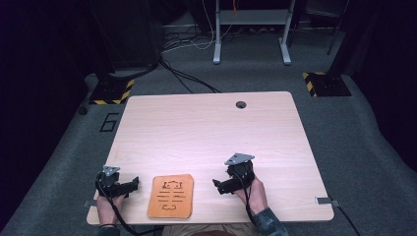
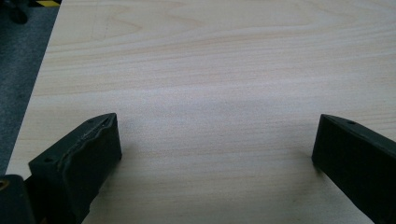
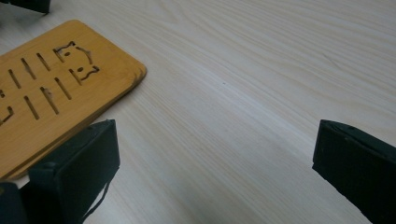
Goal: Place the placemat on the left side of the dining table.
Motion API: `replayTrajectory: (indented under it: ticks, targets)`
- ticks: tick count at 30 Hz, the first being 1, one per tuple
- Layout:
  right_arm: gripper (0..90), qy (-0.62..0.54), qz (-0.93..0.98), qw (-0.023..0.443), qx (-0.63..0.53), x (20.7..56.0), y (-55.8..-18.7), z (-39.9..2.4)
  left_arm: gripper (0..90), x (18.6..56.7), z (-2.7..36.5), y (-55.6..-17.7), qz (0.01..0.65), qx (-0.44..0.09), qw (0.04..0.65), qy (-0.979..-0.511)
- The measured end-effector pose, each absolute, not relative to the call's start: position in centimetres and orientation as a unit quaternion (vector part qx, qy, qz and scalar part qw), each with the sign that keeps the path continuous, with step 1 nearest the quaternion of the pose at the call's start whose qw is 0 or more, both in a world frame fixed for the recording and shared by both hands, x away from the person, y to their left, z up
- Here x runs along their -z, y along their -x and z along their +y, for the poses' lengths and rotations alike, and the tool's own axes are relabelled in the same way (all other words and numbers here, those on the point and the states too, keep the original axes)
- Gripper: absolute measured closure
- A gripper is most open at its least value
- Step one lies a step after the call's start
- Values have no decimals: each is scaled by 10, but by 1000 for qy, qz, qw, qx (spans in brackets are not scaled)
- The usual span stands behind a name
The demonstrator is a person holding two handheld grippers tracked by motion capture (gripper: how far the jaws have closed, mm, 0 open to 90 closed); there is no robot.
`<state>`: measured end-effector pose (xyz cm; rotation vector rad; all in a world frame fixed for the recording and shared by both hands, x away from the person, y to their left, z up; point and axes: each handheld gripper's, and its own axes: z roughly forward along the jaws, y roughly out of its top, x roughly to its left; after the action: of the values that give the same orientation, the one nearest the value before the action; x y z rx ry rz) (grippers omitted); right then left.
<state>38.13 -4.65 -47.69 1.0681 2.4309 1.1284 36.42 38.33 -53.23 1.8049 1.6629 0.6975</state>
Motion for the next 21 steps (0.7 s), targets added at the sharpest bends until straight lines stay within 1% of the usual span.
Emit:
replayTrajectory:
  ticks: [10, 21]
  targets:
    - [0, -339, 849, 111, -390, 478, -386, -20, 11, 532, 383, -364, 624, -262, 291, -676]
    - [0, -325, 861, 83, -382, 490, -393, 12, 11, 532, 383, -364, 624, -261, 290, -677]
